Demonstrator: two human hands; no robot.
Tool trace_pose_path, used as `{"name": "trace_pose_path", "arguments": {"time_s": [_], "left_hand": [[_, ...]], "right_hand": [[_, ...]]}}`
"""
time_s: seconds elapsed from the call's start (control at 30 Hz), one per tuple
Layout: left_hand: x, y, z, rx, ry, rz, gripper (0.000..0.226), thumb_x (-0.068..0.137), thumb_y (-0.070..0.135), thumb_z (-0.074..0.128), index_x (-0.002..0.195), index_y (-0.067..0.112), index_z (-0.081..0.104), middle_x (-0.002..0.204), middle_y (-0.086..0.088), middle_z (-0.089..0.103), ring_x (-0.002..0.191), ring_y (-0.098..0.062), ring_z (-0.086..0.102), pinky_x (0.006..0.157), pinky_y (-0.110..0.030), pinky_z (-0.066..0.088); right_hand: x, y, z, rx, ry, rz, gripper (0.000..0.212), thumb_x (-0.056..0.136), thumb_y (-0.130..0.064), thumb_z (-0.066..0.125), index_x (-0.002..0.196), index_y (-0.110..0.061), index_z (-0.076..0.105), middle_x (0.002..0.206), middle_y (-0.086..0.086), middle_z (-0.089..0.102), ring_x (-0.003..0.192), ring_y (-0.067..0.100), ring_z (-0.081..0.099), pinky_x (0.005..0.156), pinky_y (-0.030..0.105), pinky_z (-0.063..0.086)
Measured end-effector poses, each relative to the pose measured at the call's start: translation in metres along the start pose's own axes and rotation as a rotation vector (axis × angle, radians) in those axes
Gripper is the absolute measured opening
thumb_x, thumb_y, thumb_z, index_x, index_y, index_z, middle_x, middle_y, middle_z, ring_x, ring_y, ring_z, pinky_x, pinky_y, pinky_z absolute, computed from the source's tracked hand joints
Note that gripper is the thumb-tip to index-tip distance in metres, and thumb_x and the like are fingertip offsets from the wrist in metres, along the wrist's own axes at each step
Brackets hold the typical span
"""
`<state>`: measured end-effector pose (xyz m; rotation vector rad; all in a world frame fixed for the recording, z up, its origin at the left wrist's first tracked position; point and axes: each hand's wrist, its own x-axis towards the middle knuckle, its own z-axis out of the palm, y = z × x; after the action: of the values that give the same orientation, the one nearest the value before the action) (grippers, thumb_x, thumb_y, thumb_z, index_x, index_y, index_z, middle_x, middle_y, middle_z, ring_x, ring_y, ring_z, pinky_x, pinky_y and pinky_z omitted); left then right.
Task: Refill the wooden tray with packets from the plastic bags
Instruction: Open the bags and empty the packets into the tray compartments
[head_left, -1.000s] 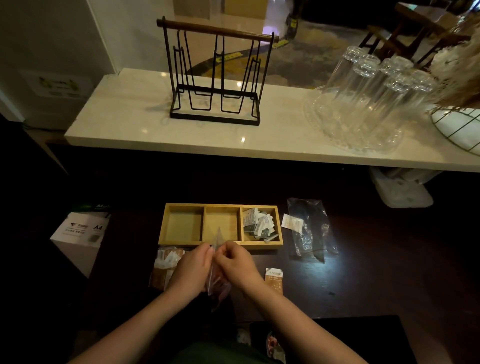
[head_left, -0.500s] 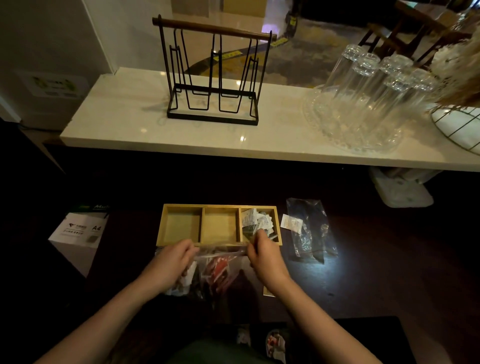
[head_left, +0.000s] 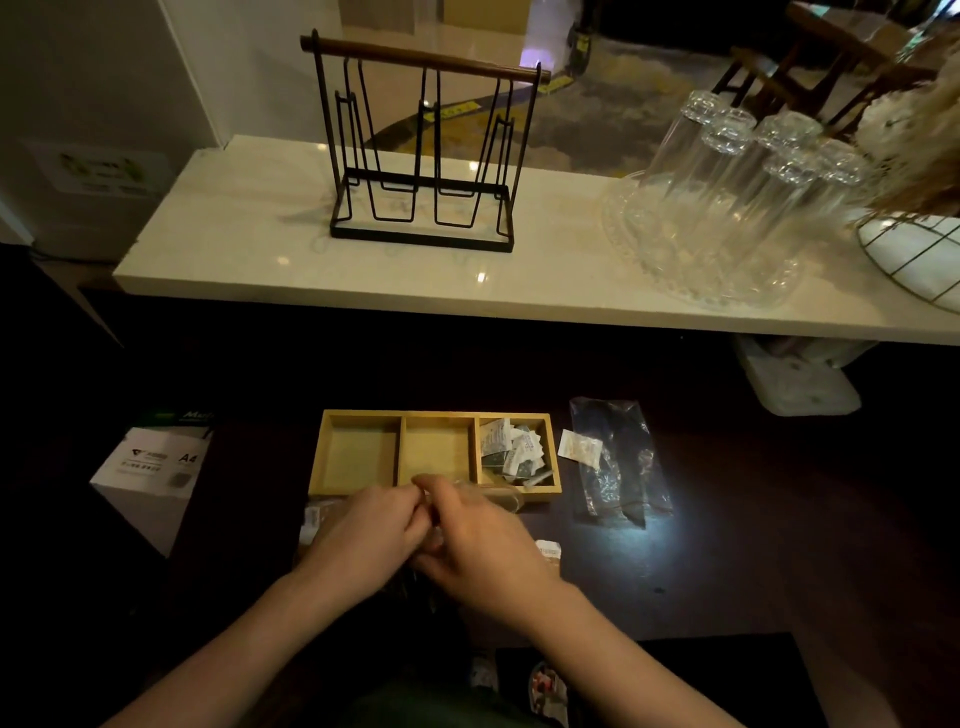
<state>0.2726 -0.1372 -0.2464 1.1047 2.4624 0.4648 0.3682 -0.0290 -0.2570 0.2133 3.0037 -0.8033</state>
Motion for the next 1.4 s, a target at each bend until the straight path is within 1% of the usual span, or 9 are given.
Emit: {"name": "trace_pose_path", "arguments": {"time_s": [0.17,0.3,0.43,0.53,0.6,0.77,1.0,1.23,1.4], "left_hand": [[-0.009,-0.008,-0.002,-0.146,0.100,0.038,0.029,0.097,0.031,0.041,0.069,0.028,0.049,0.058,0.005,0.050,0.052,-0.008,0.049,0.049,-0.023,0.030],[-0.002,-0.042,0.009,-0.593,0.249,-0.217,0.024,0.096,0.023,0.045,0.077,0.016,0.057,0.074,-0.002,0.068,0.064,-0.017,0.064,0.055,-0.037,0.054],[0.007,-0.067,0.039,-1.098,0.032,-0.617,0.029,0.099,0.031,0.038,0.103,0.008,0.055,0.101,-0.021,0.063,0.070,-0.028,0.062,0.060,-0.038,0.052],[0.002,-0.066,0.044,-1.493,-0.176,-0.614,0.057,0.096,0.050,0.027,0.112,0.010,0.065,0.107,-0.019,0.069,0.081,-0.033,0.067,0.067,-0.040,0.053],[0.005,-0.065,0.033,-1.602,-0.104,-0.551,0.054,0.097,0.046,0.028,0.097,0.016,0.073,0.099,-0.013,0.074,0.080,-0.028,0.070,0.067,-0.038,0.051],[0.017,-0.079,0.010,-1.253,0.365,-0.541,0.026,0.097,0.019,0.042,0.080,0.015,0.062,0.081,-0.012,0.066,0.060,-0.020,0.066,0.051,-0.029,0.051],[0.015,-0.092,-0.027,-0.463,0.646,-0.422,0.035,0.099,0.024,0.039,0.075,0.001,0.047,0.057,-0.006,0.047,0.047,-0.020,0.044,0.044,-0.028,0.028],[0.027,-0.088,-0.044,-0.110,0.685,-0.436,0.031,0.098,0.027,0.037,0.082,0.003,0.049,0.080,-0.030,0.059,0.074,-0.046,0.057,0.057,-0.038,0.035],[0.033,-0.082,-0.054,-0.062,0.691,-0.379,0.032,0.098,0.025,0.039,0.076,0.005,0.049,0.075,-0.026,0.059,0.070,-0.044,0.057,0.056,-0.038,0.033]], "right_hand": [[0.015,0.005,0.003,0.057,0.074,0.023,0.020,0.093,-0.026,0.052,0.109,-0.015,0.053,0.099,0.008,0.068,0.086,0.027,0.067,0.071,0.044,0.056],[0.025,-0.003,-0.015,0.179,0.136,-0.003,0.011,0.094,-0.020,0.054,0.102,-0.017,0.061,0.093,0.000,0.070,0.080,0.012,0.067,0.076,0.036,0.058],[0.038,-0.020,-0.053,0.392,0.168,-0.116,0.002,0.088,-0.015,0.065,0.088,-0.013,0.065,0.074,-0.009,0.063,0.062,-0.004,0.056,0.064,0.020,0.052],[0.052,-0.030,-0.078,0.555,0.207,-0.147,0.005,0.085,-0.010,0.068,0.085,-0.006,0.064,0.070,-0.001,0.064,0.058,0.005,0.058,0.057,0.024,0.050],[0.061,-0.027,-0.088,0.607,0.222,-0.150,0.005,0.085,-0.008,0.066,0.088,-0.004,0.064,0.073,-0.001,0.064,0.063,0.011,0.062,0.060,0.027,0.053],[0.079,0.008,-0.085,0.446,0.269,0.005,0.004,0.085,-0.018,0.068,0.089,-0.018,0.068,0.082,-0.004,0.068,0.077,0.012,0.064,0.073,0.031,0.055],[0.087,0.043,-0.051,0.432,0.244,0.195,0.009,0.083,-0.020,0.070,0.091,-0.015,0.072,0.078,-0.015,0.061,0.076,0.004,0.060,0.071,0.020,0.052],[0.089,0.060,-0.024,0.607,0.238,0.350,0.012,0.082,-0.018,0.071,0.092,-0.012,0.074,0.080,-0.008,0.066,0.090,0.015,0.066,0.085,0.033,0.055],[0.088,0.067,-0.013,0.660,0.218,0.372,0.014,0.083,-0.015,0.069,0.095,-0.009,0.073,0.085,-0.004,0.068,0.091,0.016,0.066,0.084,0.032,0.054]]}}
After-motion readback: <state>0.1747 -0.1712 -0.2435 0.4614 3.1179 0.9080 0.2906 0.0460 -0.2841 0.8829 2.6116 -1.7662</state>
